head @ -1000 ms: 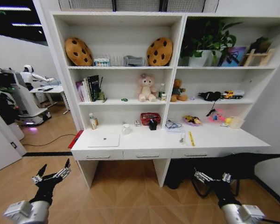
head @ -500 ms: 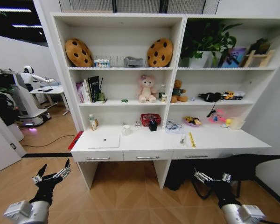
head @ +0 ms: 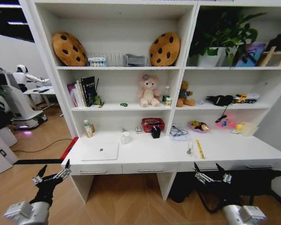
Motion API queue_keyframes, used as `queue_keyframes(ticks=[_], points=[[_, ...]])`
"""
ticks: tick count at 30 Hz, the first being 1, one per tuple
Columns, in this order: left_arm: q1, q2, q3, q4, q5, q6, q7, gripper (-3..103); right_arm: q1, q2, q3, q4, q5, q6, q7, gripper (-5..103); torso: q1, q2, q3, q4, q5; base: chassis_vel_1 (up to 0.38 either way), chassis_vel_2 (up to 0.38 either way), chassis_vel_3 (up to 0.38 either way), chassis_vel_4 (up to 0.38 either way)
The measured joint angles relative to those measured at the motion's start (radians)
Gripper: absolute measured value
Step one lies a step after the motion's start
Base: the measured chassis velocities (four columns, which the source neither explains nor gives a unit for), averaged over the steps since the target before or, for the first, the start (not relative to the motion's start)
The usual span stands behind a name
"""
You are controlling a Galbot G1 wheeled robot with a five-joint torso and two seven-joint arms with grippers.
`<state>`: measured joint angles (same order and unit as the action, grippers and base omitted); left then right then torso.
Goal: Organize the objects on the table.
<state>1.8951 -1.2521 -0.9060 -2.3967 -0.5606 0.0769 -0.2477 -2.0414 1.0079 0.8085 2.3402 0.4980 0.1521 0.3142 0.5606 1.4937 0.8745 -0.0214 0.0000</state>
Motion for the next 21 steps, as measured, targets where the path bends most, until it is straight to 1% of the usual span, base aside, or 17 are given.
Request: queue_keyframes(ticks=[4, 9, 17, 19, 21], points=[[0.000, 0.000, 0.000, 0.000, 0.000, 0.000, 0.000, 100, 0.000, 0.000, 0.000, 0.000, 0.000, 0.000, 0.000, 100, -0.001, 0.001, 0.000, -0.0002, 0.0002, 0.068, -0.043, -0.065, 0.042], [0.000, 0.000, 0.000, 0.000, 0.000, 0.000, 0.000, 100, 0.000, 0.000, 0.000, 0.000, 0.000, 0.000, 0.000, 100, -0.001, 0.001, 0.000, -0.0001, 0.0000, 0.096, 0.037, -0.084, -0.023], [0.000, 0.000, 0.000, 0.000, 0.000, 0.000, 0.000, 100, 0.000, 0.000, 0.000, 0.000, 0.000, 0.000, 0.000, 100, 0.000, 0.000, 0.000, 0.0001, -0.0001, 0.136, 0.161, -0.133, -0.171], [0.000, 0.000, 0.000, 0.000, 0.000, 0.000, 0.000, 100, 0.000, 0.000, 0.000, 0.000, 0.000, 0.000, 0.000, 100, 0.000, 0.000, 0.000, -0.0002, -0.0002, 0.163, 0.177, -0.170, -0.167], [0.000, 0.000, 0.000, 0.000, 0.000, 0.000, 0.000, 100, 0.000, 0.000, 0.000, 0.000, 0.000, 0.000, 0.000, 100, 0.000, 0.000, 0.000, -0.0001, -0.0007, 0.145, 0.132, -0.110, -0.128]])
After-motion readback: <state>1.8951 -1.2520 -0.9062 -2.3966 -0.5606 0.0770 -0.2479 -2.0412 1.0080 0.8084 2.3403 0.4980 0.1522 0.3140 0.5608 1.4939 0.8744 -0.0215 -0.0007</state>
